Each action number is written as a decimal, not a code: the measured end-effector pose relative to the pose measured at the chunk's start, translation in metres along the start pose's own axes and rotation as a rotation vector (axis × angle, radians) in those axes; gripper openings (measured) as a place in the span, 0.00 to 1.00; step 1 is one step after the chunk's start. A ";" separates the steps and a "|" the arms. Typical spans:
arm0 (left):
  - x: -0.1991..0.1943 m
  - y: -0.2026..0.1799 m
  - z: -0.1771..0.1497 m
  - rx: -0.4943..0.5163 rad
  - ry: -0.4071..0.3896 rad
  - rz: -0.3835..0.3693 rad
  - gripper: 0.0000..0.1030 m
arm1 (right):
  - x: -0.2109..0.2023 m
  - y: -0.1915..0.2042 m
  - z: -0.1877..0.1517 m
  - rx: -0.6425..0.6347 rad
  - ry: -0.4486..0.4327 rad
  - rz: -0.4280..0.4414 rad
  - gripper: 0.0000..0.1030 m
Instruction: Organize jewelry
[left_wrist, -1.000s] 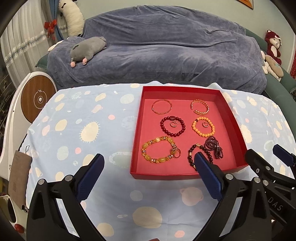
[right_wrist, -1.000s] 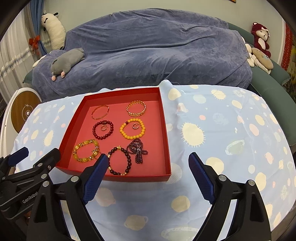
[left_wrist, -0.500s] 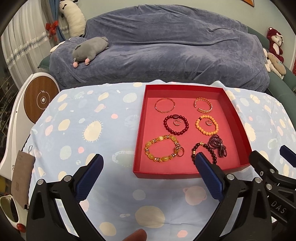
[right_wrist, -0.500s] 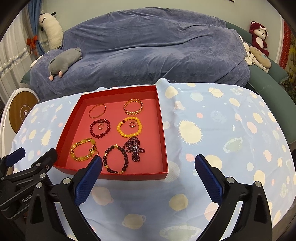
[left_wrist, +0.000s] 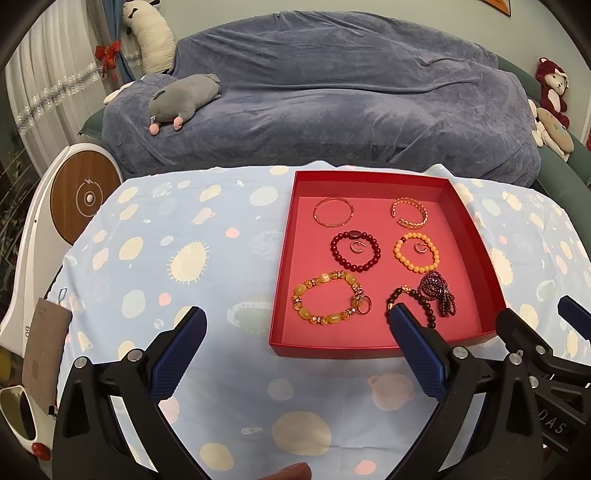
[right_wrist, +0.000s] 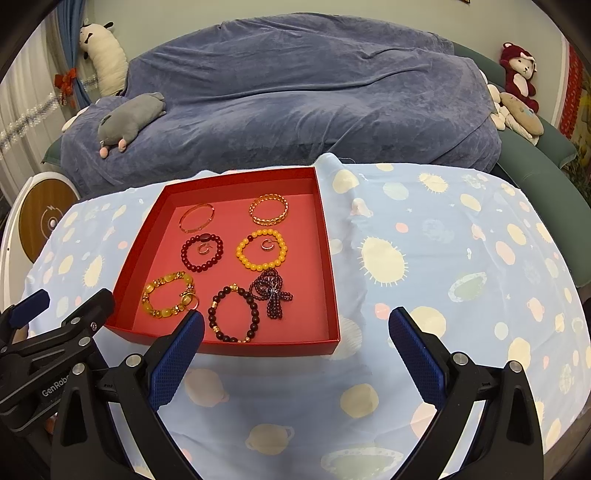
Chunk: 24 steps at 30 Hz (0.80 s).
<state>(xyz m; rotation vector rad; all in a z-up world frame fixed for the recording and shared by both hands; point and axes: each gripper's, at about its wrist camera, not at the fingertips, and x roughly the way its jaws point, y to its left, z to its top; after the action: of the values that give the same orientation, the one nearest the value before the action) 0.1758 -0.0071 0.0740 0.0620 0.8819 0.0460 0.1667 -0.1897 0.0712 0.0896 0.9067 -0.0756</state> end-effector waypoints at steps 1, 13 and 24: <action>0.000 0.000 0.000 -0.001 -0.001 0.001 0.92 | 0.000 0.000 0.000 0.001 0.000 0.000 0.94; -0.001 0.001 0.000 -0.001 -0.003 0.002 0.92 | 0.000 0.001 -0.001 0.001 0.004 0.001 0.94; -0.001 0.000 0.000 0.003 -0.003 0.002 0.92 | 0.000 0.000 -0.001 0.001 0.006 -0.002 0.94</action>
<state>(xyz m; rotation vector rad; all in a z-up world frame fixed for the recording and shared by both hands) 0.1751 -0.0075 0.0748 0.0656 0.8792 0.0468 0.1660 -0.1892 0.0704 0.0899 0.9130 -0.0778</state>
